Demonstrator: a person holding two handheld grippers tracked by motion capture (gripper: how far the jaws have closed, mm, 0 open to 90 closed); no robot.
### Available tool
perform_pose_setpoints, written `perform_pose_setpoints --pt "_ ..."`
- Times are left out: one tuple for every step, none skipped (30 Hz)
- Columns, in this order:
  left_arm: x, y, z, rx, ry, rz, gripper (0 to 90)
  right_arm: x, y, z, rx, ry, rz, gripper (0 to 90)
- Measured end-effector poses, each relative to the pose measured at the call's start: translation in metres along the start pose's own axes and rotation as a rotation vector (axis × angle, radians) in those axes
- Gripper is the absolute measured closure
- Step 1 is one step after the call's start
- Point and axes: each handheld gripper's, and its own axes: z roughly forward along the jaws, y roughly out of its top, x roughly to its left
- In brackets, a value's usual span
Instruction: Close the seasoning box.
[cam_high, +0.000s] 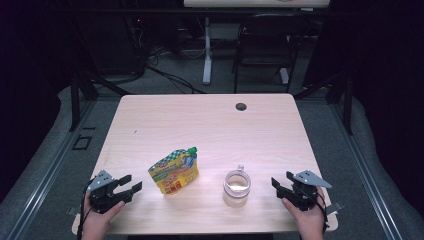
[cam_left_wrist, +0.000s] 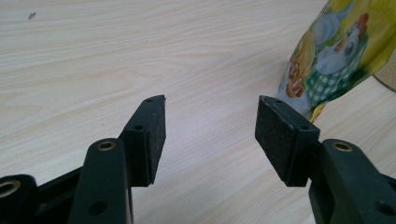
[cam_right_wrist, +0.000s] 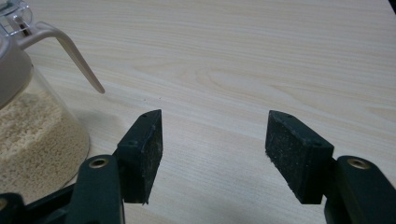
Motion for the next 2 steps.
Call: perform_pose_setpoints --pt "0.0 0.0002 0.0 -0.001 0.001 0.001 43.4 -0.0002 -0.0005 -0.0002 -0.009 -0.006 0.001 36.3" --pt "0.0003 0.0004 0.0 -0.001 -0.002 -0.001 43.3 -0.0005 -0.0008 -0.0007 -0.016 -0.007 0.002 36.2"
